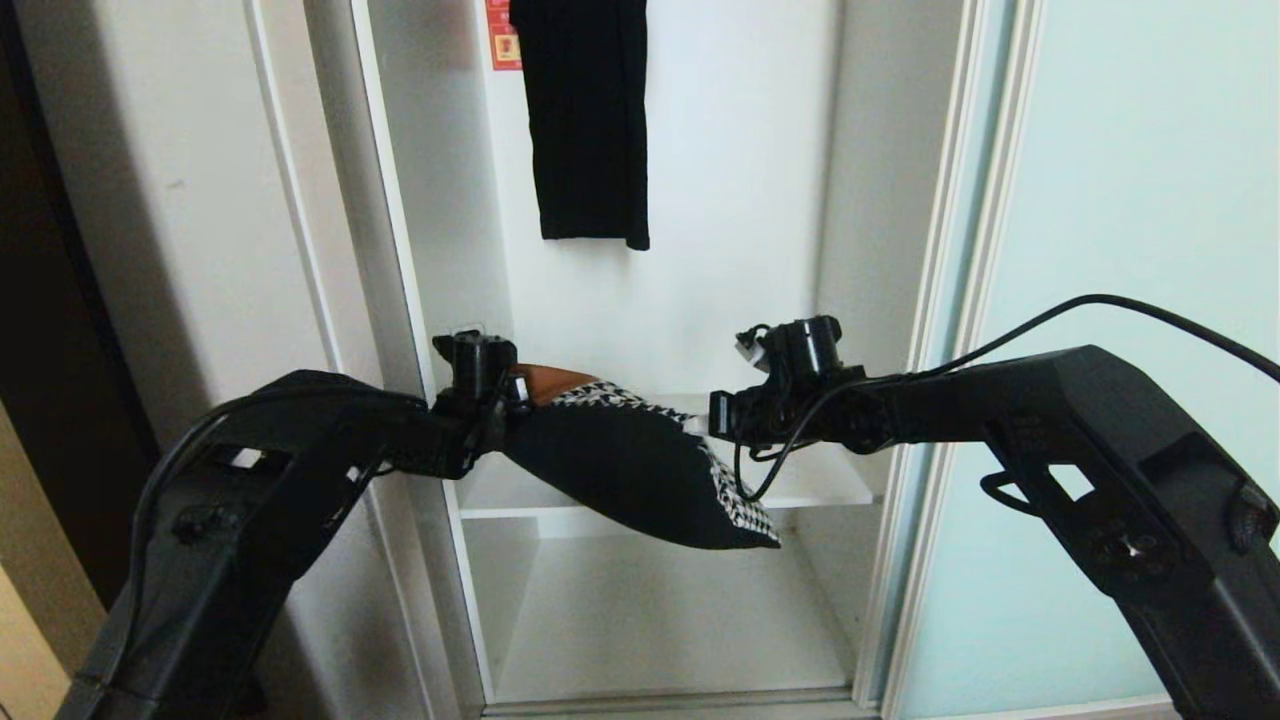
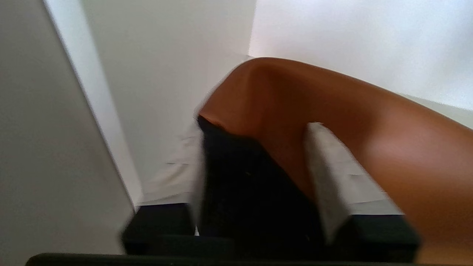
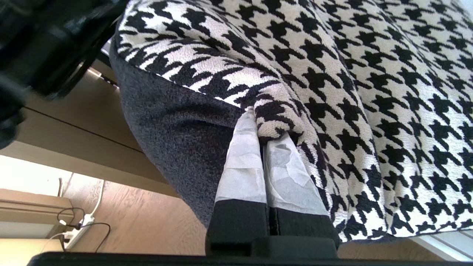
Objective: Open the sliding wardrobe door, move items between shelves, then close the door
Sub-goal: Place the pillow on the higher shelf
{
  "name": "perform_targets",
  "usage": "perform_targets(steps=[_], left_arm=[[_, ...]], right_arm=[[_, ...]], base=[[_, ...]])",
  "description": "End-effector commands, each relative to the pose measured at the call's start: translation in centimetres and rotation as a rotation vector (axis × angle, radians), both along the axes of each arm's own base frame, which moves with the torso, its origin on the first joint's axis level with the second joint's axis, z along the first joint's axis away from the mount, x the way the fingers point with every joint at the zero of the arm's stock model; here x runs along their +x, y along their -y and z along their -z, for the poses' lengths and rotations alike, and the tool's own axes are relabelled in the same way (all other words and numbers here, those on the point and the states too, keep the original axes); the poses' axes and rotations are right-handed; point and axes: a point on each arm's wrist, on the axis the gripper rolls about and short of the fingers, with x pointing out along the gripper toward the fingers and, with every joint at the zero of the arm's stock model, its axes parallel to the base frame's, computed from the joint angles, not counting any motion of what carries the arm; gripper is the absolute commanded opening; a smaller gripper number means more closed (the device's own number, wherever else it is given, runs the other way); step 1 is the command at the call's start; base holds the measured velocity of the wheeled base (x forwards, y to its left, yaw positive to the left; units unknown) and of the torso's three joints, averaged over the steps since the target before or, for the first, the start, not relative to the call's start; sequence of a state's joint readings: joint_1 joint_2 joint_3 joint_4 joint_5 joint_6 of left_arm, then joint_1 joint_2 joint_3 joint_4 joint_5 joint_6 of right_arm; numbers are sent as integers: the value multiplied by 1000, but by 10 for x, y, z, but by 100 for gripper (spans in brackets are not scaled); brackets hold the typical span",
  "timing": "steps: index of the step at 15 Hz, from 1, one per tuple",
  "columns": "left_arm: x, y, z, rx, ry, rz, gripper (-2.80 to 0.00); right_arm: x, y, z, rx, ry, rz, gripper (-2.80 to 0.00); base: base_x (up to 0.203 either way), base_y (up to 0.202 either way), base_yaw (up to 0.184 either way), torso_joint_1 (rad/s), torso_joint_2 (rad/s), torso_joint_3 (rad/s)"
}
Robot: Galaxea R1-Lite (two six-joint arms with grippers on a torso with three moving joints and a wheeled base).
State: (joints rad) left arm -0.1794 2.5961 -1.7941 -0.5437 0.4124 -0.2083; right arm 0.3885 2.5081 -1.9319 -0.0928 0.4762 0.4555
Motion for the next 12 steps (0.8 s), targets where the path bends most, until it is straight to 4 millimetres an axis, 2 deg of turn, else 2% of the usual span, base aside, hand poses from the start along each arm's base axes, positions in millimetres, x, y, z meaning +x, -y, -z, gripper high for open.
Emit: perform_targets(steps=[1, 4, 6, 9, 11, 12], left_arm=[[-23, 3, -42, -27, 34, 60, 0], [-53, 2, -55, -62, 1, 155, 0], [-60, 3, -55, -78, 0, 231, 0], [-76, 0, -71, -86, -6, 257, 0], [-99, -1, -75, -132, -116, 380, 0], [-109, -2, -72, -176, -224, 435, 0]], right_arm=[[-1, 0, -6, 10, 9, -3, -280], [-1, 0, -6, 10, 12, -1, -280], [0, 0, -5, 11, 12, -1, -280], [0, 1, -5, 10, 10, 0, -280], [0, 3, -7, 11, 12, 7, -280], [1, 4, -8, 12, 14, 8, -280]], base=[[0, 0, 0, 0, 0, 0], [0, 0, 0, 0, 0, 0], [0, 0, 0, 0, 0, 0], [0, 0, 0, 0, 0, 0], [0, 0, 0, 0, 0, 0], [0, 0, 0, 0, 0, 0]])
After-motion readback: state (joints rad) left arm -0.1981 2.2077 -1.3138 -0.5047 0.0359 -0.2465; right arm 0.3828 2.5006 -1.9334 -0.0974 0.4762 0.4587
